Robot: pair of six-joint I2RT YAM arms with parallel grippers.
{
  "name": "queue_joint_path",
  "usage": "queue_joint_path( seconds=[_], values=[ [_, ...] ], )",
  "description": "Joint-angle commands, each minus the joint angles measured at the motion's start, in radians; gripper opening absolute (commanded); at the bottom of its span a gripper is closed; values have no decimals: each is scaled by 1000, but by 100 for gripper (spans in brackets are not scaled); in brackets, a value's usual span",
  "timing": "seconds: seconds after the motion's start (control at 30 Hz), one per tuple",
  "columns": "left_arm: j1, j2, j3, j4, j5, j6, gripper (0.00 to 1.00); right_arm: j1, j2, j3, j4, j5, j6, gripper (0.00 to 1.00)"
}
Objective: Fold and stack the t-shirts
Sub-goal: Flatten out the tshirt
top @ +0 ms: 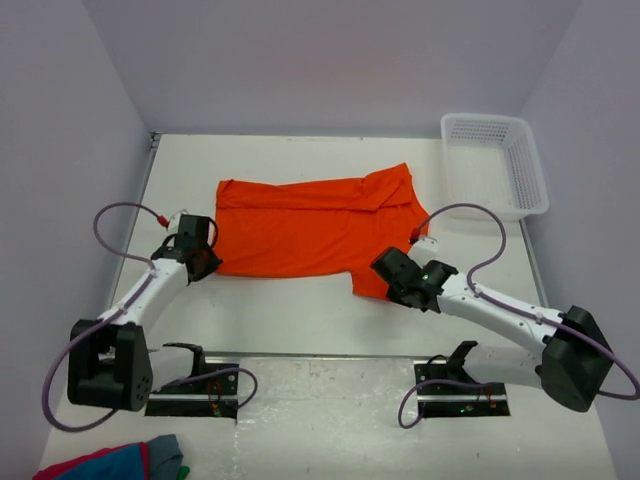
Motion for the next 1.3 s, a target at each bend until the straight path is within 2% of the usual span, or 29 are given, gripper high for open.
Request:
queue_joint_path(
  seconds=[0.0, 0.1, 0.2, 0.43, 0.63, 0.87, 1.13, 1.27],
  values=[
    [0, -170, 71, -96, -38, 22, 0, -25, -55, 120, -100, 149, -44, 0],
    [-1, -273, 149, -151, -87, 31, 0, -66, -103, 218, -125, 223, -142, 0],
    [-1, -320, 213, -195, -112, 39, 0, -138, -147, 301, -130, 234, -238, 0],
    [-3, -324, 327, -211, -75, 57, 0, -247, -174, 507, -130, 292, -457, 0],
    [-3, -335, 458, -220, -70, 86, 0, -281, -151, 706, -130, 315, -605, 0],
    [-1, -364, 623, -229, -53, 132, 0, -283, -88, 948, -144, 261, -737, 0],
    [-1, -436, 774, -99, 131, 204, 0, -281, -76, 1159, -133, 137, -908, 0],
    [-1, -470, 904, -74, 197, 249, 0, -274, -111, 1245, -151, 70, -957, 0]
  ],
)
